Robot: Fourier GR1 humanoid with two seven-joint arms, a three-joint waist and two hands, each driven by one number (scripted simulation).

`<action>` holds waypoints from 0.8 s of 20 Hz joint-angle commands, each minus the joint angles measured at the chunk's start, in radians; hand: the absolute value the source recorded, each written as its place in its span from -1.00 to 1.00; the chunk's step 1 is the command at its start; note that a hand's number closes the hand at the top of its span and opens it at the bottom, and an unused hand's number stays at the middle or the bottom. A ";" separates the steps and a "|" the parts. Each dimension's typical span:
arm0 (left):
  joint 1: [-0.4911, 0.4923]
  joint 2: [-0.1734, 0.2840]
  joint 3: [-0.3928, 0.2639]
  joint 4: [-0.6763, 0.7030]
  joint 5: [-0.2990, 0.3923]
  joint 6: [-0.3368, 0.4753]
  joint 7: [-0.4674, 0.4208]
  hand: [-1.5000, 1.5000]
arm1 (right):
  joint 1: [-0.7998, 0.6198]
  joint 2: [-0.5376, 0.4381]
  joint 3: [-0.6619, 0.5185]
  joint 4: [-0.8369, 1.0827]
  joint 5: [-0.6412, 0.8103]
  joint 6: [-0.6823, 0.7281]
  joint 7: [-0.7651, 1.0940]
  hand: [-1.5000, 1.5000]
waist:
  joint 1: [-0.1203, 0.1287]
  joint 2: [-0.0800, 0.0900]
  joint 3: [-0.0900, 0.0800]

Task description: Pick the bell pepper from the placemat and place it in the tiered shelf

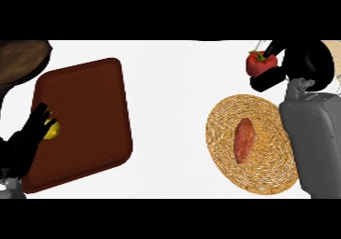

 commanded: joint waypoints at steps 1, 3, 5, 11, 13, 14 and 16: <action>0.059 0.022 0.019 -0.052 0.026 -0.029 0.035 0.00 | -0.020 0.044 -0.056 -0.141 -0.047 -0.029 0.071 1.00 | 0.004 -0.001 -0.003; 0.022 0.007 0.012 -0.006 0.015 -0.019 0.034 0.00 | -0.079 0.018 -0.091 -0.202 -0.069 0.020 0.120 1.00 | -0.004 0.001 -0.004; 0.053 -0.020 -0.008 -0.035 -0.011 0.005 0.023 0.00 | -0.080 0.032 -0.082 -0.299 -0.061 0.037 0.181 1.00 | -0.002 0.000 -0.004; -0.022 0.014 0.026 -0.020 0.003 -0.003 0.094 0.00 | -0.222 -0.025 -0.118 -0.368 -0.080 0.147 0.283 1.00 | -0.001 0.002 -0.004; 0.045 -0.003 0.025 0.027 -0.013 -0.030 -0.024 0.00 | -0.253 -0.074 -0.159 -0.279 -0.071 0.099 0.214 1.00 | 0.007 0.006 -0.005; 0.071 -0.011 0.010 -0.068 -0.012 -0.019 0.024 0.00 | -0.251 -0.101 -0.146 -0.311 -0.047 0.127 0.225 1.00 | 0.008 0.003 -0.004; 0.115 -0.010 0.021 -0.081 0.002 -0.030 0.031 0.00 | -0.237 -0.121 -0.151 -0.274 -0.016 0.085 0.187 1.00 | 0.012 0.004 -0.004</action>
